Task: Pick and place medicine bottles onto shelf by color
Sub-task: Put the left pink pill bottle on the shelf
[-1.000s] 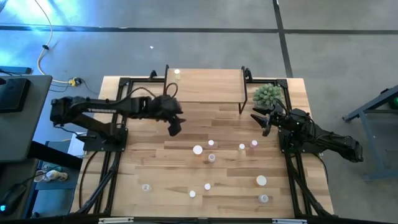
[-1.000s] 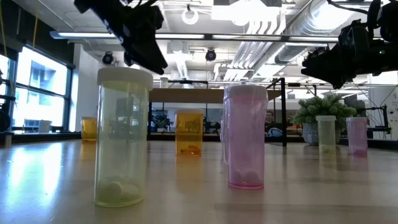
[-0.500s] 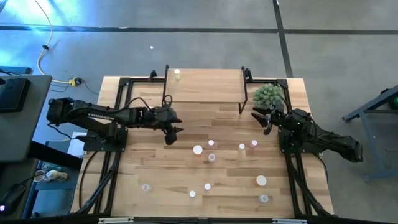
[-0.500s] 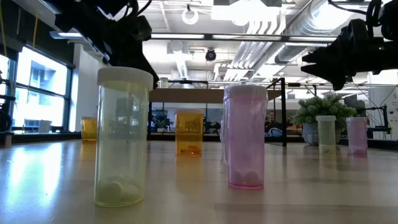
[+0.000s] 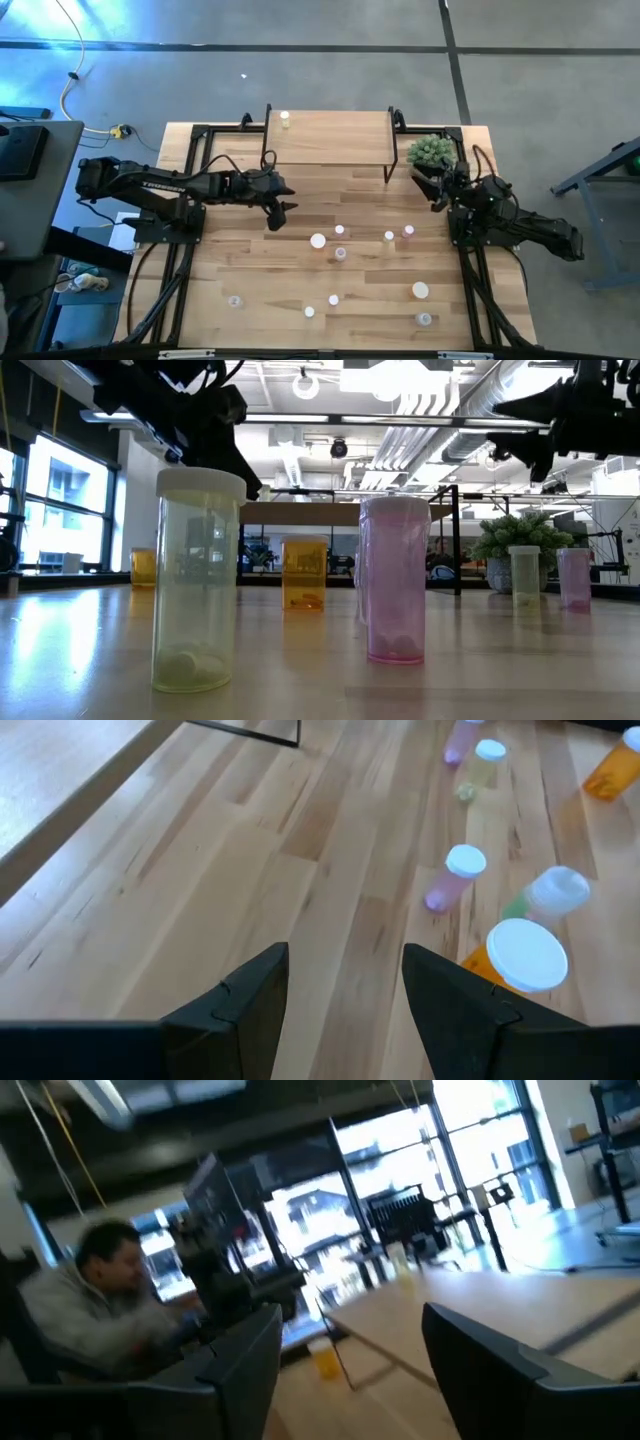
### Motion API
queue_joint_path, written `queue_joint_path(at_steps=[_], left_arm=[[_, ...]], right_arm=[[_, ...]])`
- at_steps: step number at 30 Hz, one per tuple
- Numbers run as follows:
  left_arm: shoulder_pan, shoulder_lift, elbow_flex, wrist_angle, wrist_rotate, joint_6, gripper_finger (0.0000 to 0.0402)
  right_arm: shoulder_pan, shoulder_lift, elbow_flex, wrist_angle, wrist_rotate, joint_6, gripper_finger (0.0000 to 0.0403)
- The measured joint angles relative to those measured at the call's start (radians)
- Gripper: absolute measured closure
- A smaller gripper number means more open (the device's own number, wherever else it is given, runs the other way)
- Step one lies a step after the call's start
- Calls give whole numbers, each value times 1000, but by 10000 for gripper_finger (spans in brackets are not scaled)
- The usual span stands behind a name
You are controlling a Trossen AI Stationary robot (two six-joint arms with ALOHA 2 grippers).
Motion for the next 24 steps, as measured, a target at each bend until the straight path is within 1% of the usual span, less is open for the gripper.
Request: queue_joint_path(at_steps=[4,7,12,15,18,21,24], left_arm=[[0,0,0,0,0,0,216],[0,0,0,0,0,0,216],[0,0,0,1,0,0,216],[0,0,0,1,0,0,216],[0,0,0,1,0,0,216],[0,0,0,1,0,0,216],[0,0,0,1,0,0,216]], right_arm=[[0,38,48,3,-14,19,163],[0,113,105,3,-62,-4,162],[0,307,216,-17,-114,-102,162],[0,440,288,-78,-147,-135,162],[1,573,352,-124,-208,-151,162],[29,696,405,-129,-256,-191,162],[82,802,453,-129,-263,-241,162]])
